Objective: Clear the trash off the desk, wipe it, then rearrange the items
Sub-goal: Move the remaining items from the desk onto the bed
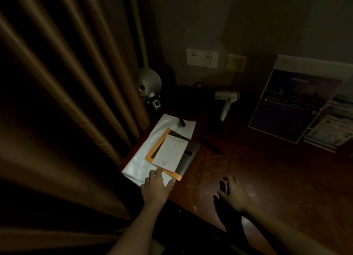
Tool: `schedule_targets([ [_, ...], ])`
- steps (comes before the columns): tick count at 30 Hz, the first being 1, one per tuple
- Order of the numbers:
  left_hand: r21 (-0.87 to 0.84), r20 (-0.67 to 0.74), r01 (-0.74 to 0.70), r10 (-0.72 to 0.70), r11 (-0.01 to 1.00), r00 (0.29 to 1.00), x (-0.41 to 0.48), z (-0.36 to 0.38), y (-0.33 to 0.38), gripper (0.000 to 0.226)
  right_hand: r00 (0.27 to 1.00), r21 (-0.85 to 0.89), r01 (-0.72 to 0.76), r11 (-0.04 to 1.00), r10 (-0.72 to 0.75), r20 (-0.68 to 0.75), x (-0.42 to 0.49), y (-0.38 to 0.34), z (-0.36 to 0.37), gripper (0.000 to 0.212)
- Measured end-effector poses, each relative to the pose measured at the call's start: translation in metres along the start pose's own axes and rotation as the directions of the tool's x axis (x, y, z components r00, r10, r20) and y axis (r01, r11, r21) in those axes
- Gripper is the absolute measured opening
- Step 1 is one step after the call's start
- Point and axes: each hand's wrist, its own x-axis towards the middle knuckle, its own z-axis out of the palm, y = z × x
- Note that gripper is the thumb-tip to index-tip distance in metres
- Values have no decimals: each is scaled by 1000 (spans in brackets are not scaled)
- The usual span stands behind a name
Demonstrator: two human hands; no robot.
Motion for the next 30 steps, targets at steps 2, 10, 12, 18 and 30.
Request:
schedule_targets([
  [2, 13, -9, 15, -15, 1000, 1000, 20, 0, 4, 63, 1000, -14, -2, 1000, 2, -7, 15, -3, -2, 54],
  [10, 69, 46, -4, 1, 998, 999, 120, -3, 29, 98, 983, -98, -21, 995, 3, -182, 77, -14, -18, 46],
  [12, 141, 111, -8, -8, 990, 994, 149, 1, 33, 116, 976, -132, -28, 991, -2, -219, 97, -21, -24, 43],
  [18, 168, 394, 39, -104, 985, 913, 202, 13, 49, 142, 971, -174, -78, 982, 35, -235, 155, -46, -26, 49],
  [30, 184, 465, -18, -71, 983, 883, 219, 21, 50, 144, 911, 66, -200, 978, 210, -356, 179, -42, -34, 46],
])
